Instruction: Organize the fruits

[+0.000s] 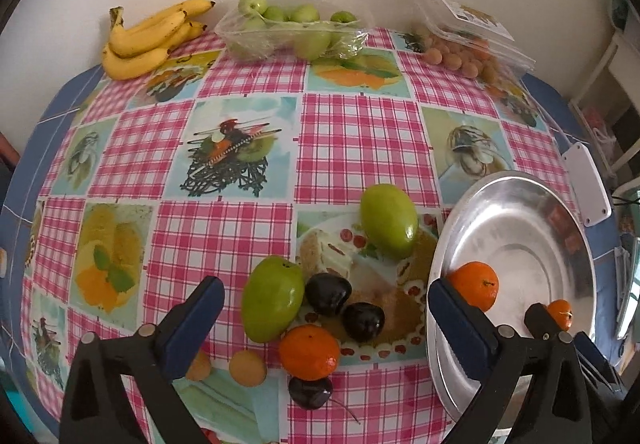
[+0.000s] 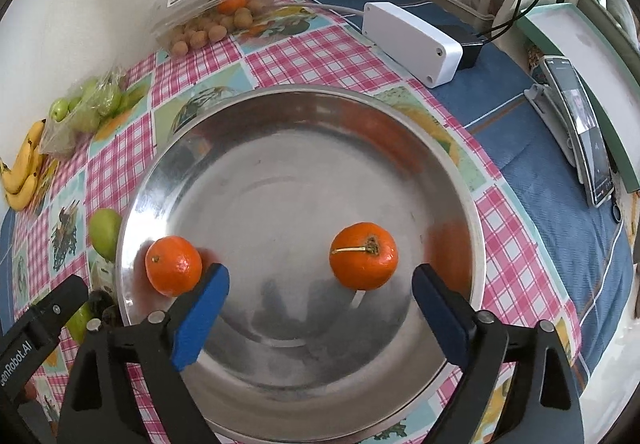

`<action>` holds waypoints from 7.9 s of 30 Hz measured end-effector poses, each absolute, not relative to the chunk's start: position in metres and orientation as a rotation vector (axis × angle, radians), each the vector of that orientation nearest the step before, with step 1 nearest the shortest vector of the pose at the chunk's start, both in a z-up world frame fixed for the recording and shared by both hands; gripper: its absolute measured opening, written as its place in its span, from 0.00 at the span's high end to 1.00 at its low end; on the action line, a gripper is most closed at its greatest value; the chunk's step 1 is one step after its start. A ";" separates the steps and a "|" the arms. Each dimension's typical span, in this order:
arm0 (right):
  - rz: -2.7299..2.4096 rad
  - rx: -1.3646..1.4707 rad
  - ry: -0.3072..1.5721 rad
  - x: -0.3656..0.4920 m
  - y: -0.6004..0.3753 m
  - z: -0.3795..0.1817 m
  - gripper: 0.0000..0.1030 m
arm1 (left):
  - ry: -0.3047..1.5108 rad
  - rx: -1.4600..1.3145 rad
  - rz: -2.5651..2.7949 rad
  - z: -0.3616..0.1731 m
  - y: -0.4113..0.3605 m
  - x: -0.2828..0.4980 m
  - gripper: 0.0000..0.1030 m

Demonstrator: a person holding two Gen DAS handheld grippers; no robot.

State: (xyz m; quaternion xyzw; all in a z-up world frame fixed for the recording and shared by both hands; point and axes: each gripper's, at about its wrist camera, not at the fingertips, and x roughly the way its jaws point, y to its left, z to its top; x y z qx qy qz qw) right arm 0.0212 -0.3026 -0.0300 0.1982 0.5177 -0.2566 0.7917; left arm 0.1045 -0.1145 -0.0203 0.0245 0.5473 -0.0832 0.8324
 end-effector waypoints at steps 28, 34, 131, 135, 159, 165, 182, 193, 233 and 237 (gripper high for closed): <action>-0.512 0.364 1.127 0.013 -0.282 -0.011 0.00 | 1.161 0.067 -0.184 -0.003 -0.100 0.090 0.00; -0.480 0.365 1.122 0.002 -0.265 -0.001 0.00 | 1.170 0.051 -0.170 0.002 -0.079 0.081 0.00; -0.092 0.229 1.211 0.052 -0.115 -0.050 0.58 | 1.337 -0.195 -0.188 -0.061 0.021 0.088 0.35; -0.083 0.217 1.211 0.053 -0.112 -0.050 0.61 | 1.339 -0.175 -0.188 -0.061 0.016 0.087 0.35; -0.066 0.193 1.206 0.054 -0.108 -0.050 0.72 | 1.327 -0.122 -0.157 -0.062 0.018 0.089 0.72; -0.066 0.198 1.207 0.054 -0.108 -0.051 0.72 | 1.330 -0.130 -0.169 -0.061 0.016 0.087 0.72; -0.063 0.210 1.141 0.040 -0.110 -0.020 0.73 | 1.255 -0.183 -0.195 -0.024 0.025 0.074 0.72; -0.071 0.213 1.132 0.035 -0.115 -0.014 0.73 | 1.238 -0.184 -0.205 -0.013 0.014 0.067 0.72; -0.484 0.428 1.070 -0.038 -0.298 -0.008 0.72 | 1.120 0.084 -0.527 0.007 -0.151 0.027 0.72; -0.473 0.422 1.086 -0.033 -0.296 -0.013 0.72 | 1.118 0.102 -0.541 0.003 -0.160 0.027 0.72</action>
